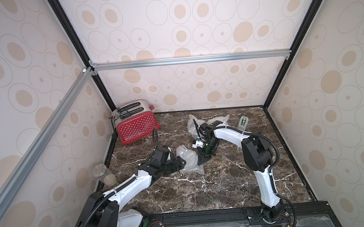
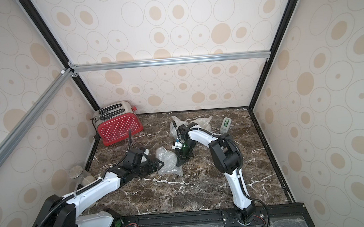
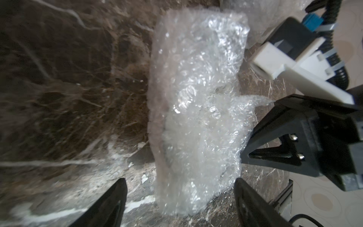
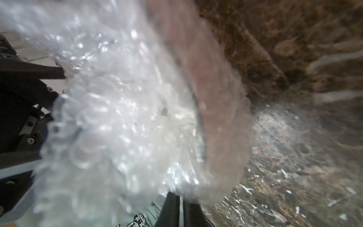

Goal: Wrap bowls in bubble wrap
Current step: Stick the tape on the bubble wrap.

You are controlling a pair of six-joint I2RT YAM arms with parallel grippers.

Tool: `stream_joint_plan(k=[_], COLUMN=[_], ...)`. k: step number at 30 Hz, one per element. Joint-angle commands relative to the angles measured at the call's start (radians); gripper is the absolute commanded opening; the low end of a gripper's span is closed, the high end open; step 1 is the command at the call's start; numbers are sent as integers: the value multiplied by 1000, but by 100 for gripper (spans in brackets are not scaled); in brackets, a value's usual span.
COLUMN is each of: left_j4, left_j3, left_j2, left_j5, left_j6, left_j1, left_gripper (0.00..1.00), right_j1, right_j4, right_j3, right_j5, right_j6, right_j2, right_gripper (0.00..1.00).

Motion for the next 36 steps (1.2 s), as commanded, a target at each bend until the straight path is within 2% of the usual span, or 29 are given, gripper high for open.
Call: stream_joint_plan(k=[1,4,7,16,19,22,28,33,36], left_j4=[-149,-143,-129,126,209,241,260,297,302], left_j3=[38,41,76,159,171,197,215,229,225], left_j2=[-139,-219,-194,35,109,172,221,245,249], left_j5=[-186,-197,-141,63,103,132,135,163,165], left_j6=[32,32,42,-14,-44,-50,-51,-74,-83], left_j1=[3,2,-5,-39,-70,-91,-96,-109,-114], left_gripper=[85,85,80,32,29,30,32,20,19], right_j1=[7,8,8,7,7,8,7,8,8], right_j4=[-22,-23,-23,-25,-25,-25,-25,-29,-30], right_j3=[21,23,20,27,30,30,32,32,35], right_j5=[1,5,3,3,4,3,1,1,0], right_j6=[-8,-8,-11,-5,-5,-6,-9,-10,-12], right_j2=[13,9,12,18,23,26,26,31,31], right_gripper=[10,10,10,10,10,10,10,10,10])
